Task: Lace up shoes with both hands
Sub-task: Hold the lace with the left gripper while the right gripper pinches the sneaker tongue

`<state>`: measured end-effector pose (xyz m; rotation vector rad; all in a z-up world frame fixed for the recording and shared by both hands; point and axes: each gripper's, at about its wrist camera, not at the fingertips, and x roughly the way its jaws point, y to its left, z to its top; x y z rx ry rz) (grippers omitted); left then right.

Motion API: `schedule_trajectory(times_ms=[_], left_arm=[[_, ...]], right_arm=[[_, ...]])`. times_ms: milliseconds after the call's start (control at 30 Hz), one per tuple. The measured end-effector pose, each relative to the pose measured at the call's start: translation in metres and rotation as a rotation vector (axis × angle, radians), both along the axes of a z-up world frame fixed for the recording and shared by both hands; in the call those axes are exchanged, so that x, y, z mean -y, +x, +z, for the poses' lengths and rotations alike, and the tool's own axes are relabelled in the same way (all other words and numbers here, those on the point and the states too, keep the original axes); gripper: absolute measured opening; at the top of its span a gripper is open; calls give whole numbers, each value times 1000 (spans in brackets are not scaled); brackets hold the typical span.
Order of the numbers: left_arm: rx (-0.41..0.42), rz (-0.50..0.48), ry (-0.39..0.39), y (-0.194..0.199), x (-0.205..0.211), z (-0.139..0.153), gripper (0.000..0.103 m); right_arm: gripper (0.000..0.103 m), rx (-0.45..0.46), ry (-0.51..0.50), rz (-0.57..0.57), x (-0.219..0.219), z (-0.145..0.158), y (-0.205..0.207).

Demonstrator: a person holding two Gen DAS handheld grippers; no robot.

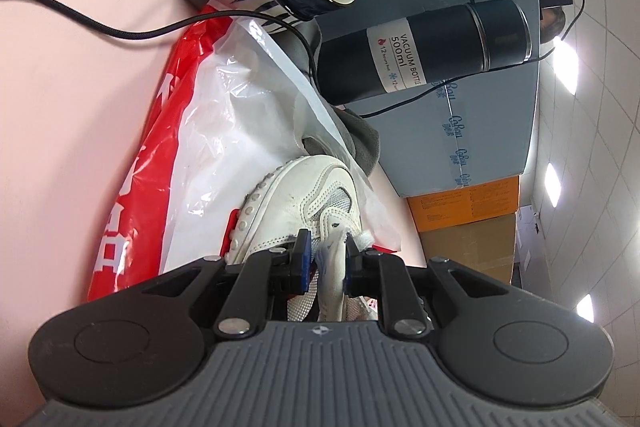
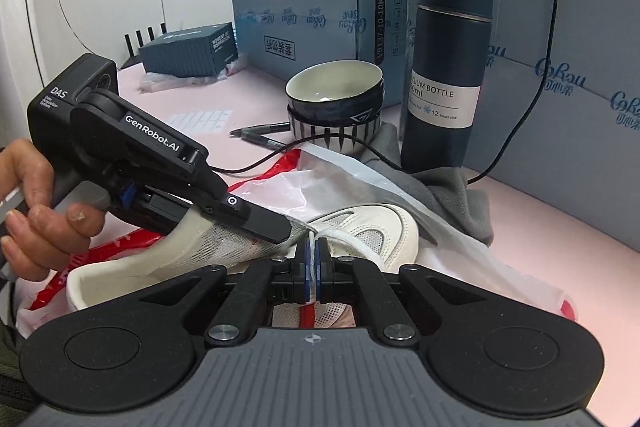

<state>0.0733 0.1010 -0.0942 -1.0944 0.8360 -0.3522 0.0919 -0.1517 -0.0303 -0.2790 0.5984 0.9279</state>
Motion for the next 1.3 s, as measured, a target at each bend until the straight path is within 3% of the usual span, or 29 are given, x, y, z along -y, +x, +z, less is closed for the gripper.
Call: schedule_trajectory(times_ms=[233, 633, 867, 1100, 1300], left_arm=[[-5, 1, -11, 0, 0, -2, 14], [-13, 4, -20, 0, 0, -3, 14], [-15, 1, -15, 0, 0, -2, 14], [-12, -3, -3, 0, 0, -1, 14], [-11, -8, 8, 0, 1, -1, 14]], right_arm=[[3, 69, -67, 115, -4, -1, -4], [1, 38, -17, 52, -1, -8, 2], [3, 133, -74, 154, -3, -10, -9], [1, 135, -55, 132, -3, -13, -4], [0, 34, 15, 58, 3, -16, 7]])
